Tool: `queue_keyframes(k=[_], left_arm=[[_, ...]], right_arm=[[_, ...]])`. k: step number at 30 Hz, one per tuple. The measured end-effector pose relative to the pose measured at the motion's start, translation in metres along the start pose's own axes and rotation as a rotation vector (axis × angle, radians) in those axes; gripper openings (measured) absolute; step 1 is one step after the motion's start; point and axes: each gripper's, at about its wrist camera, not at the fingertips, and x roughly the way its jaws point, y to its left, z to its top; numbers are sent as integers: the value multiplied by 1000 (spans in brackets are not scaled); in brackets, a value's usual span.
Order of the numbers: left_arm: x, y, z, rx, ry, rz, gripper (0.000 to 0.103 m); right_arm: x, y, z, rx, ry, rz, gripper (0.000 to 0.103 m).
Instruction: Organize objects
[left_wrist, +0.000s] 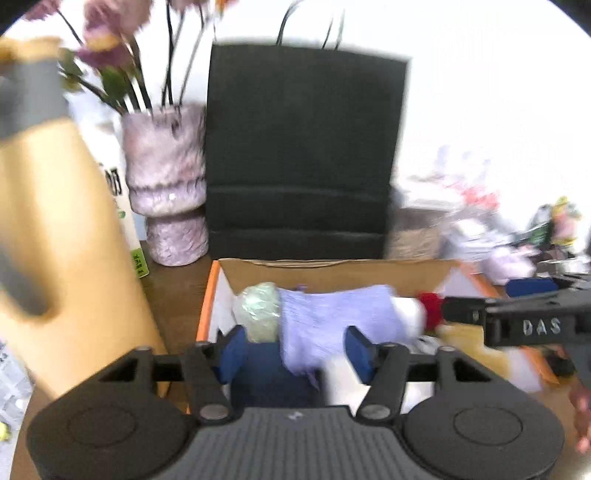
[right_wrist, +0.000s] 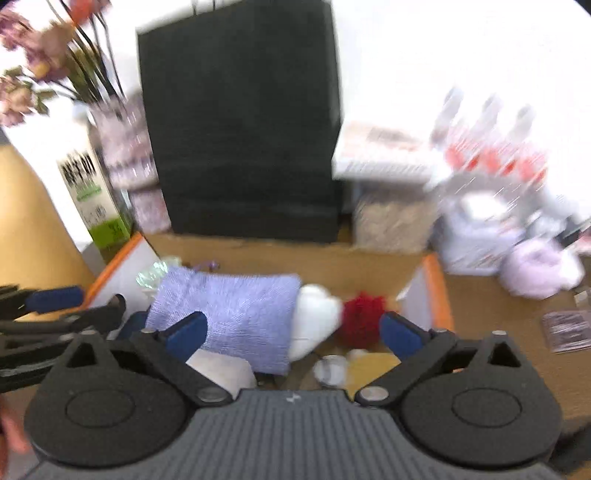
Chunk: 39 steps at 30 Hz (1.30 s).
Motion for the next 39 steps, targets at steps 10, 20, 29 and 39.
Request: queue_keyframes(k=[10, 20, 29, 39], left_arm=[[-221, -6, -183, -55, -115, -108, 102], [-311, -25, -244, -16, -117, 49, 103], [-356, -40, -255, 7, -160, 60, 103], [-358, -40, -258, -6, -153, 56, 103]], right_arm=[[-207, 40, -179, -109, -122, -73, 103], [-314, 73, -306, 73, -149, 18, 103], [-347, 98, -313, 31, -120, -4, 103], [-350, 105, -318, 45, -103, -44, 103]])
